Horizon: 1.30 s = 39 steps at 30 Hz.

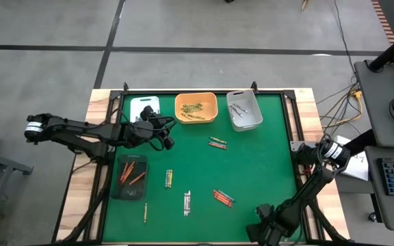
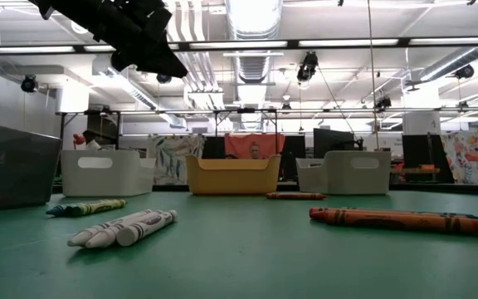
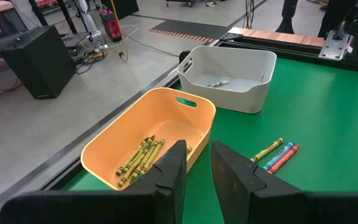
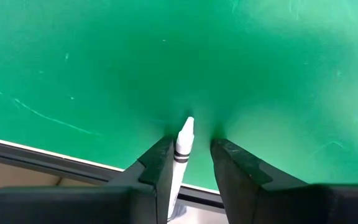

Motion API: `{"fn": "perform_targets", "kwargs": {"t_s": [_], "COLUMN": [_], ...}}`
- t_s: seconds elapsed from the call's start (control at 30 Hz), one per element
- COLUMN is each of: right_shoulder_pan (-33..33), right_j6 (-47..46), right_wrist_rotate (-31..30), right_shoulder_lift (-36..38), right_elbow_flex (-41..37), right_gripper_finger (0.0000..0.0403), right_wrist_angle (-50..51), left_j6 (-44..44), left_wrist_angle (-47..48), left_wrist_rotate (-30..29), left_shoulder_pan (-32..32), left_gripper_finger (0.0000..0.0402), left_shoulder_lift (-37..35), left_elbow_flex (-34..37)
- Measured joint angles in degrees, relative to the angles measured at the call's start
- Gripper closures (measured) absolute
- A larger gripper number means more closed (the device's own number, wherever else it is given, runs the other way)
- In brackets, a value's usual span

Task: Sort crayons
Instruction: Put the white crayon into the gray bin

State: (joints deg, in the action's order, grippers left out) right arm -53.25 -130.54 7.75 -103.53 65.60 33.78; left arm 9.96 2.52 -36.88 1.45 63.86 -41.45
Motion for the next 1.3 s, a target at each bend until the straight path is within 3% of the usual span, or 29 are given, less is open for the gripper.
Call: {"fn": "perform_targets", "kwargs": {"t_s": [0.93, 1.17, 1.3], "right_shoulder_pan": [0.28, 0.42, 0.45], "right_j6": [0.54, 0.81, 4.36], "right_wrist_rotate": [-2.64, -5.37, -3.5], "right_shoulder_lift": [0.09, 2.7, 5.65], "right_elbow_flex": [-0.03, -0.38, -0.37], "right_gripper_finger": [0.0301, 0.0301, 0.0301], "right_wrist_angle": [2.68, 8.75, 7.55], "left_j6": [0.0, 0.02, 0.02], "left_wrist_angle": [0.02, 0.04, 0.05], "left_wrist_rotate": [0.0, 0.0, 0.0], "left_shoulder_pan": [0.0, 0.01, 0.01], "left_gripper_finger": [0.0345, 0.0345, 0.0345], "left_shoulder_lift": [0.0, 0.0, 0.0], "left_elbow_flex": [0.0, 0.0, 0.0]}}
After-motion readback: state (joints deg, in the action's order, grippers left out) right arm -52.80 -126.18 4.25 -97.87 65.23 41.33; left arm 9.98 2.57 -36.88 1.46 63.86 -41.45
